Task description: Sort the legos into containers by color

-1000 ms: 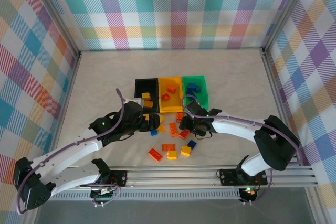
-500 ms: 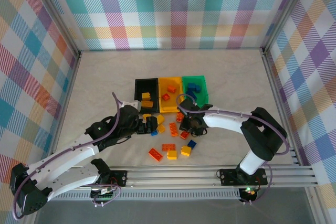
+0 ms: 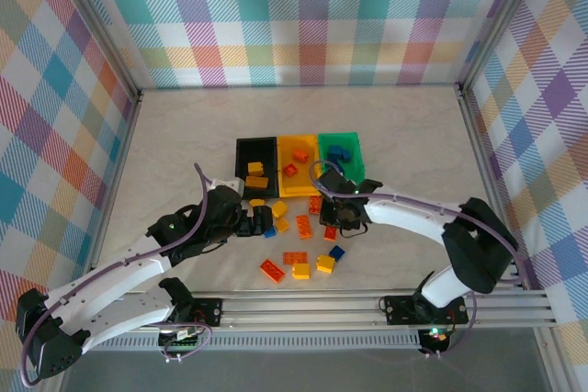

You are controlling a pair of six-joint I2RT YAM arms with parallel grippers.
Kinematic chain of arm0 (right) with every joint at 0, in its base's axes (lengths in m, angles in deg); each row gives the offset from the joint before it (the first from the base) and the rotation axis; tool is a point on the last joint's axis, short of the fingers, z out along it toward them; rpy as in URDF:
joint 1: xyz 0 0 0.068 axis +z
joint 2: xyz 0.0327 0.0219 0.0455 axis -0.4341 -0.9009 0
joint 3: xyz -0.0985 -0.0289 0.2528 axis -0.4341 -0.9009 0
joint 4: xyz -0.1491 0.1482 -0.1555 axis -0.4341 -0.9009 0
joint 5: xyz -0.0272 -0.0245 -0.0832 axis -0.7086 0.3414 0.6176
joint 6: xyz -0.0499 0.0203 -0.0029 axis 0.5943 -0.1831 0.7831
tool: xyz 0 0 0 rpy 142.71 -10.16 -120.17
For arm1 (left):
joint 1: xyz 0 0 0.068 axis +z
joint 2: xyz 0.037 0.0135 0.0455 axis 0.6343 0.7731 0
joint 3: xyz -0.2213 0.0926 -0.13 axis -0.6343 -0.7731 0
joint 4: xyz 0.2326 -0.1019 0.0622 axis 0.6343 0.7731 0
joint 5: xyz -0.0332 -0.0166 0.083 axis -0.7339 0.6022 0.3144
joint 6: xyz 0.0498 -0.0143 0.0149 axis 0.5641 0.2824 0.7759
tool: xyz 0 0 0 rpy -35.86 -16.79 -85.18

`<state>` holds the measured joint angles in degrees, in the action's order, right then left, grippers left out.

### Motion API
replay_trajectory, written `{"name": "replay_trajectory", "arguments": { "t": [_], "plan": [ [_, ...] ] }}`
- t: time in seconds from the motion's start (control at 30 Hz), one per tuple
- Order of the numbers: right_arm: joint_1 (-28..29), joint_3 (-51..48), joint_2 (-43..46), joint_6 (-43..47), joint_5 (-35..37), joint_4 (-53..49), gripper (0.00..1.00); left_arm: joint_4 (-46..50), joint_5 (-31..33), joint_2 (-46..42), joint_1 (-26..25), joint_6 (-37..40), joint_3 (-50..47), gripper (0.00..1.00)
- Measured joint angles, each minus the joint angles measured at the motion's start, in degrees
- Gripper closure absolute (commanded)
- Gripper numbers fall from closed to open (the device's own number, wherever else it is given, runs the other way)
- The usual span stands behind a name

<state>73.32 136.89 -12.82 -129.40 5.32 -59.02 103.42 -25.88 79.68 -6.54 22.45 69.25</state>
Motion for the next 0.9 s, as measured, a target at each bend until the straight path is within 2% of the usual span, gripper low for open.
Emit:
{"name": "replay_trajectory", "arguments": {
  "t": [0.1,0.2,0.47,0.53,0.63,0.7,0.9],
  "plan": [
    [-0.4,6.1,0.9,4.9,0.5,-0.5,0.69,0.8,0.0,0.0,0.0,0.2,0.0,0.00],
    [-1.8,13.6,-1.8,9.4,-0.2,0.0,0.67,1.3,-0.2,0.4,0.0,0.2,0.0,0.00],
    [-8.1,33.8,-22.1,17.6,-1.6,1.0,0.64,3.9,-2.2,1.2,0.0,0.2,0.0,0.00],
    [-9.0,37.5,-26.6,19.1,-1.7,0.5,0.61,4.3,-2.8,1.8,0.0,0.2,0.0,0.00],
    [-9.9,42.5,-32.0,21.2,-1.9,-0.4,0.42,5.2,-3.8,2.7,0.1,0.2,0.0,0.00],
    [-9.9,44.4,-33.4,22.1,-2.4,-0.6,0.34,5.3,-4.3,3.0,0.1,0.2,0.0,0.00],
    [-8.8,41.7,-29.2,24.0,-3.5,0.1,0.31,5.6,-4.1,2.4,0.1,-0.5,-0.1,0.00]
  ]
}}
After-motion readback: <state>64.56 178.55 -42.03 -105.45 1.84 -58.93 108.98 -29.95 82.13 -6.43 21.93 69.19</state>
